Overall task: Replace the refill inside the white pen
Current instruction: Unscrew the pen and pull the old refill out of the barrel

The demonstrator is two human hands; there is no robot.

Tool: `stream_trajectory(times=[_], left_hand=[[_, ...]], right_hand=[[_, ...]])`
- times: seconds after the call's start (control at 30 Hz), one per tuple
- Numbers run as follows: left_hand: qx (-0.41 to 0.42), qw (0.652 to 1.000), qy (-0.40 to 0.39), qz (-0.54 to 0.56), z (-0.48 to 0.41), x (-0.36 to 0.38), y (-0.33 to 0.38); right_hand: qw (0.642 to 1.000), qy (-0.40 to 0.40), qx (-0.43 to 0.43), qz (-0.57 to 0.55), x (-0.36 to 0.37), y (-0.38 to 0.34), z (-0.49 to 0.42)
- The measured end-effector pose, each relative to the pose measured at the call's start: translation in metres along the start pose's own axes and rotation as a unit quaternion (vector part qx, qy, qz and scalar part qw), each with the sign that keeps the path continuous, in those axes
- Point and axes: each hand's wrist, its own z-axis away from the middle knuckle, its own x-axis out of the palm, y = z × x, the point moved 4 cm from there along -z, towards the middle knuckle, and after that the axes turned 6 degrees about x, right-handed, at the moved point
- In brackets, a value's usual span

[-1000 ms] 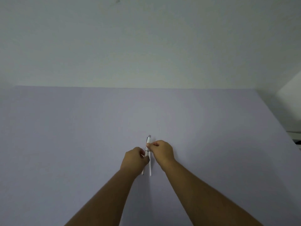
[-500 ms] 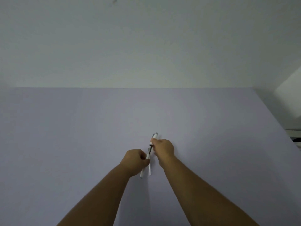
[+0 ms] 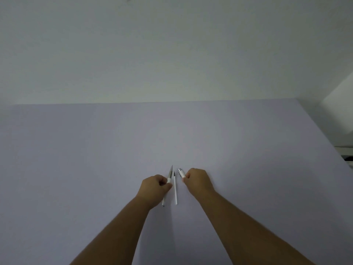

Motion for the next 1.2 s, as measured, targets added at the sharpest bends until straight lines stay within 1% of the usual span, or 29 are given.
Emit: stream_trajectory(times=[0.37, 0.5, 0.57, 0.63, 0.67, 0.73, 0.77, 0.8, 0.93, 1.0, 1.13, 1.2], left_hand=[[0.023, 0.999, 0.013, -0.018, 0.002, 0.0, 0.001], [0.025, 0.999, 0.021, -0.023, 0.004, -0.002, 0.001], [0.027, 0.999, 0.022, -0.026, 0.005, -0.003, 0.002], [0.028, 0.999, 0.023, -0.027, 0.006, -0.005, 0.005], [0.029, 0.999, 0.024, -0.023, 0.006, -0.006, 0.006], [0.039, 0.999, 0.027, -0.024, 0.007, -0.007, 0.011], [0.047, 0.998, 0.029, -0.033, 0.008, -0.008, 0.014], [0.055, 0.997, 0.031, -0.038, 0.009, -0.009, 0.017], [0.07, 0.996, 0.038, -0.043, 0.009, -0.014, 0.025], [0.07, 0.997, 0.031, -0.016, 0.01, -0.017, 0.027], [0.065, 0.993, 0.021, 0.092, 0.013, -0.02, 0.027], [0.071, 0.993, 0.023, 0.094, 0.015, -0.021, 0.027]], right_hand=[[1.0, 0.016, -0.004, 0.018, 0.006, 0.001, 0.002], [1.0, 0.025, -0.007, 0.007, 0.003, 0.002, 0.006], [0.998, 0.046, -0.007, -0.039, -0.004, 0.001, 0.009], [0.989, 0.047, 0.002, -0.139, -0.014, -0.004, 0.013], [0.978, 0.026, 0.01, -0.208, -0.017, -0.008, 0.014], [0.944, -0.047, 0.029, -0.325, -0.021, -0.018, 0.019], [0.935, -0.074, 0.025, -0.346, -0.02, -0.022, 0.022], [0.934, -0.086, 0.009, -0.347, -0.02, -0.026, 0.023], [0.926, -0.082, -0.022, -0.367, -0.024, -0.031, 0.025], [0.914, -0.093, -0.034, -0.394, -0.028, -0.032, 0.024], [0.881, -0.132, -0.061, -0.45, -0.033, -0.032, 0.023], [0.865, -0.158, -0.059, -0.472, -0.034, -0.032, 0.023]])
